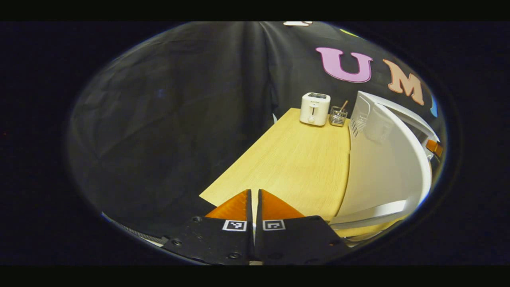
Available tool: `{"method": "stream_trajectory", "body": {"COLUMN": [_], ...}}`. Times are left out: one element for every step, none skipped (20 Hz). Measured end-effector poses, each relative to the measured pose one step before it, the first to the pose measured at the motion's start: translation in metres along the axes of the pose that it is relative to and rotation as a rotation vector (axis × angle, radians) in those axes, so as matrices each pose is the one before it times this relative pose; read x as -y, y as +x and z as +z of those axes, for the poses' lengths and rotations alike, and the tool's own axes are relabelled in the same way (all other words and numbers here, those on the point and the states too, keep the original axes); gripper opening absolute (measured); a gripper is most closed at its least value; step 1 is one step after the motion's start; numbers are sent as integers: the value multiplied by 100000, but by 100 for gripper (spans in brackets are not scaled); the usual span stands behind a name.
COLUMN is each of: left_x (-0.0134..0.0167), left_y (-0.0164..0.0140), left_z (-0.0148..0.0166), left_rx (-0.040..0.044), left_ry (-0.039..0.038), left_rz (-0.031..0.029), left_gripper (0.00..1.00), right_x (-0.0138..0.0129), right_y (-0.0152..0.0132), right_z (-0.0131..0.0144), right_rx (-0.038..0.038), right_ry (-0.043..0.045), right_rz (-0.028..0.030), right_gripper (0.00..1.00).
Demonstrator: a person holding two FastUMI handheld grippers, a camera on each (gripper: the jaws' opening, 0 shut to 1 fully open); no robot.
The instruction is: Open the microwave oven with the left hand, put the food in, and close the microwave oven.
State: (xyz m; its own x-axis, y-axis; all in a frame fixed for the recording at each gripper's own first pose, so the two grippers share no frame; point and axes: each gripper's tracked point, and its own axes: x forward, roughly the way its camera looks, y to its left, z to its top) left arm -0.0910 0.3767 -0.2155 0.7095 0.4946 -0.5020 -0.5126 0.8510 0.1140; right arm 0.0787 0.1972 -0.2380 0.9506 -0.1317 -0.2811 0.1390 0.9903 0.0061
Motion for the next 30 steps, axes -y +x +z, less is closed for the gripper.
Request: {"method": "stream_trajectory", "body": {"left_x": [-77, 104, 184, 302, 380, 451, 352, 319, 140, 408, 605, 673, 601, 791, 837, 847, 807, 746, 599, 673, 672, 590, -34, 466, 757, 774, 688, 699, 868, 858], "left_y": [77, 26, -1, -4, 14, 5, 96, -83, 10, -77, -38, -51, -19, -144, 10, -11, 127, 62, 1, -28, 56, 3, -75, 94, 166, 46, -72, 38, 265, 163], "left_z": [-164, -90, -147, -102, -86, -81, -129, 44, -21, 28, 94, 24, -192, -14, 66, 131, 50, 137, 258, 242, 158, 198, 167, 168, 302, 83, -130, 64, 248, 137], "left_rx": [-157, -220, -281, -347, -280, -501, -545, -86, -290, -399, -121, -585, -577, -260, 146, 320, 29, 205, 561, 761, 446, 418, 749, 188, 297, -154, -466, 355, -571, 69], "left_ry": [-269, 17, 346, 566, 721, 761, 565, 282, -52, -261, -277, -386, -464, -497, -260, 85, 574, 910, 1059, 1013, 1316, 1276, 1996, 1267, 217, -293, -48, 604, 669, 611], "left_rz": [-97, -388, -705, -1049, -1436, -1557, -1204, -890, -630, -996, -1728, -1582, -1585, -1842, -1719, -1603, -1488, -1020, -983, -1095, -1009, -800, 1072, -651, -1123, -1085, -891, -614, -572, -569], "left_gripper": [1, 1, 1, 0, 0, 1, 1, 1, 2, 1, 1, 1, 1, 1, 2, 1, 1, 1, 0, 1, 1, 1, 0, 1, 1, 1, 1, 1, 1, 1], "right_x": [435, 347, 334, 208, 282, 463, 609, 489, 432, 234, 254, 256, 280, 508, 738, 885, 796, 817, 731, 625, 576, 603, 628, 711, 697, 746, 627, 492, 651, 585], "right_y": [-930, -903, -708, -735, -689, -496, -455, -530, -409, -366, -340, -481, -323, -227, -196, -76, -120, -173, -179, -103, -257, -207, -160, -111, -28, 114, 255, 293, 346, 343], "right_z": [-370, -138, -210, -123, -117, -167, -238, -249, -209, -399, -374, -131, 105, 213, 336, 177, 361, 349, 372, 315, 359, 312, 345, 393, 444, 423, 408, 337, 184, -81], "right_rx": [-824, -393, -169, -110, -42, -85, -655, -902, -427, -1090, -1008, -301, 237, 479, 843, 294, 546, 547, 455, 498, 554, 719, 808, 1024, 1245, 1091, 923, 977, 215, -390], "right_ry": [-21, 348, 501, 427, -279, -1080, -741, 341, 385, -19, -608, -586, -443, -1144, -732, 327, 922, 1003, 984, 534, -306, -710, -909, -737, -305, -262, 42, 595, 689, 1053], "right_rz": [-568, -580, -380, -195, -61, -440, -750, 34, -322, 206, -155, 23, -17, -642, -1010, -885, -744, -1139, -959, -632, -579, -427, -333, -470, -479, -861, -569, -376, -619, -326], "right_gripper": [96, 92, 92, 97, 92, 97, 97, 92, 92, 97, 92, 92, 97, 97, 92, 92, 97, 97, 92, 92, 92, 97, 97, 92, 92, 97, 92, 92, 92, 92]}}
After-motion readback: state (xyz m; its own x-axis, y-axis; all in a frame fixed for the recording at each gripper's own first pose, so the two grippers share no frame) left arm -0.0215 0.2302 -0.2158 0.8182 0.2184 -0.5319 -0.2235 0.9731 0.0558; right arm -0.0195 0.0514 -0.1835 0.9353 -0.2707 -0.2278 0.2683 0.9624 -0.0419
